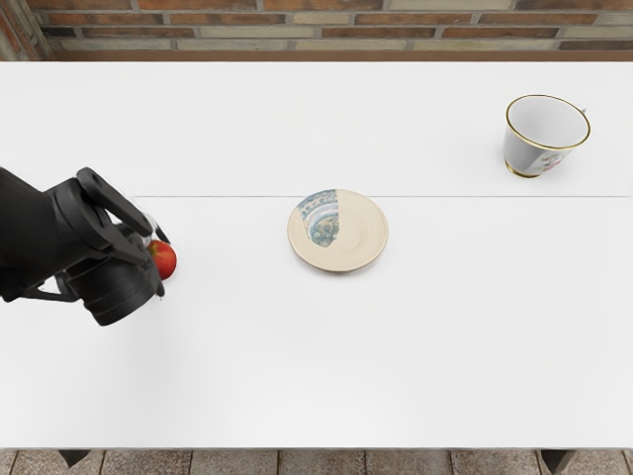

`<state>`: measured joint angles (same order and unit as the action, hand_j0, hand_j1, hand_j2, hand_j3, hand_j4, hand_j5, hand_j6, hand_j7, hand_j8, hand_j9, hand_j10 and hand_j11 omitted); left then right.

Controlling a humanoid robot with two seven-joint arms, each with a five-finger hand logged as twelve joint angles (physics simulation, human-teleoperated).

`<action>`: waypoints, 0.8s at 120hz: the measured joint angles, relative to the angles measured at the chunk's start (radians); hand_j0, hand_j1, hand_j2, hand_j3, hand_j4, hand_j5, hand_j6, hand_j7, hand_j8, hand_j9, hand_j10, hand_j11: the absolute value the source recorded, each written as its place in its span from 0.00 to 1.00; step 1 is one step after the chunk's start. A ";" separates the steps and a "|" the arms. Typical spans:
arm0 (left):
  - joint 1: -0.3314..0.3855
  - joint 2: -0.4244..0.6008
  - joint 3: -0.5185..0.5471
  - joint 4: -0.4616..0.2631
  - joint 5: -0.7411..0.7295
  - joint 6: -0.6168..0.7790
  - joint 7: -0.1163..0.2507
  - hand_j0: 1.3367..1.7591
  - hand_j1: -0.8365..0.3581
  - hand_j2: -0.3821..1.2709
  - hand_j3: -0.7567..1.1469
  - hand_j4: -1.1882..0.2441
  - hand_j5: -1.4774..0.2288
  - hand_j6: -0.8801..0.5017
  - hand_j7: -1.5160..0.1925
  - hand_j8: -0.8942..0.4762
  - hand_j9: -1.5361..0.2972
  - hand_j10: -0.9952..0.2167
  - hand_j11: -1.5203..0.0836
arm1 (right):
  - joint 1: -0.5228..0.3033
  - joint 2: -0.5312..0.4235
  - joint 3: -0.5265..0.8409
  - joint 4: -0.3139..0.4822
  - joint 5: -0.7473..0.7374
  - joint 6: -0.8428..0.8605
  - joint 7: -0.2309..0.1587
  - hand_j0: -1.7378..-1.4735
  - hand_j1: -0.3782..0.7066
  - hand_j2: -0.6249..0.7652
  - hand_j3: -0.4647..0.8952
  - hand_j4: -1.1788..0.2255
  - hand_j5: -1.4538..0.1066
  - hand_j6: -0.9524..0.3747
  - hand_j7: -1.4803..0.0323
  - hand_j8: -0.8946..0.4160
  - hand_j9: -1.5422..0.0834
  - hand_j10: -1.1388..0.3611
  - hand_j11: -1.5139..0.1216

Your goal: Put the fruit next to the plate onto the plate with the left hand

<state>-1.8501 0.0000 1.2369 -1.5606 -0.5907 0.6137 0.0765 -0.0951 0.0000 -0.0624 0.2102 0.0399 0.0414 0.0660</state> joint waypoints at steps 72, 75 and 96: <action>-0.257 0.198 -0.070 0.013 -0.024 -0.344 0.001 0.70 0.29 0.45 0.40 0.55 0.23 0.52 0.22 0.48 0.19 0.15 0.21 | 0.000 0.000 0.000 0.000 0.000 0.000 0.000 0.30 0.04 0.45 0.34 0.83 0.92 0.71 0.97 0.67 0.94 0.75 0.92; -0.249 0.204 -0.098 0.023 -0.024 -0.376 0.001 0.70 0.27 0.47 0.40 0.56 0.22 0.53 0.22 0.50 0.19 0.16 0.20 | 0.000 0.000 0.000 0.000 0.000 0.000 0.000 0.30 0.04 0.45 0.34 0.83 0.92 0.71 0.97 0.67 0.94 0.75 0.92; -0.166 0.121 -0.291 0.201 -0.010 -0.503 0.002 0.68 0.24 0.50 0.40 0.60 0.18 0.56 0.20 0.52 0.18 0.15 0.19 | 0.000 0.000 0.000 0.000 0.000 0.000 0.000 0.30 0.04 0.45 0.34 0.83 0.92 0.71 0.97 0.67 0.94 0.75 0.92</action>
<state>-2.0156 0.1211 0.9455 -1.3596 -0.6005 0.1106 0.0785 -0.0951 0.0000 -0.0621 0.2101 0.0399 0.0413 0.0660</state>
